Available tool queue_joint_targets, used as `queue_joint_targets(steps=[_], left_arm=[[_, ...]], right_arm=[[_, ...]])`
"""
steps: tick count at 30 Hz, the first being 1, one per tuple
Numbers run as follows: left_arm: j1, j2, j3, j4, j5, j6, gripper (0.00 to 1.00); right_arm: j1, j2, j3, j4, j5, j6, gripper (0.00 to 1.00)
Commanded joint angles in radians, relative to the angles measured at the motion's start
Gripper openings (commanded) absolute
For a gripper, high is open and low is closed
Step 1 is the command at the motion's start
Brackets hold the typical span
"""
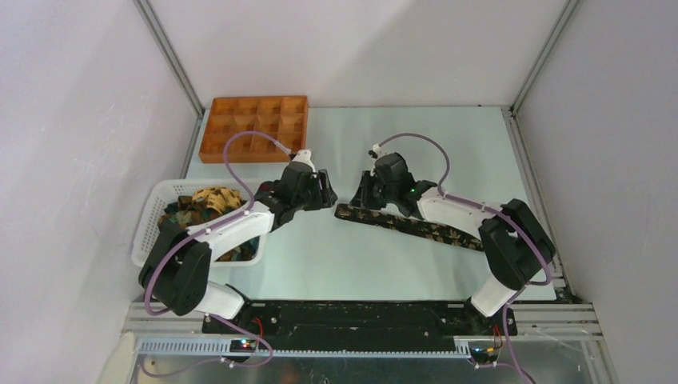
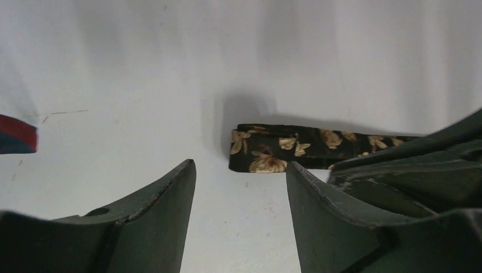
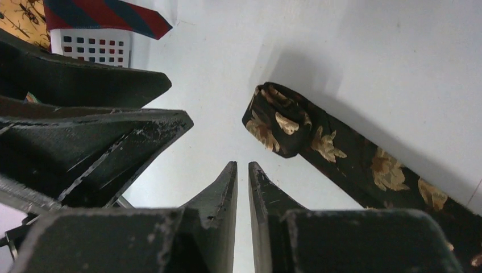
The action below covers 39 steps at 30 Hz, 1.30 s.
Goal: Roll the ties
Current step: Roll the tie at the center of the board.
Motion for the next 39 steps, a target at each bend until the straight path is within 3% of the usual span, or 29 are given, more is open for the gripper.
queue_joint_targets(steps=[1, 5, 21, 39], left_arm=[[0.02, 0.001, -0.015, 0.134, 0.061, -0.045, 0.66], [0.026, 0.03, -0.03, 0.164, 0.093, -0.06, 0.66], [0.028, 0.098, -0.069, 0.24, 0.142, -0.067, 0.65], [0.027, 0.201, -0.093, 0.359, 0.201, -0.084, 0.64]], right_arm=[[-0.002, 0.032, 0.067, -0.007, -0.013, -0.056, 0.16], [0.007, 0.08, 0.125, -0.073, -0.03, -0.094, 0.16], [0.016, 0.19, 0.132, -0.059, -0.022, -0.048, 0.09], [0.006, 0.218, 0.132, -0.092, 0.062, -0.051, 0.08]])
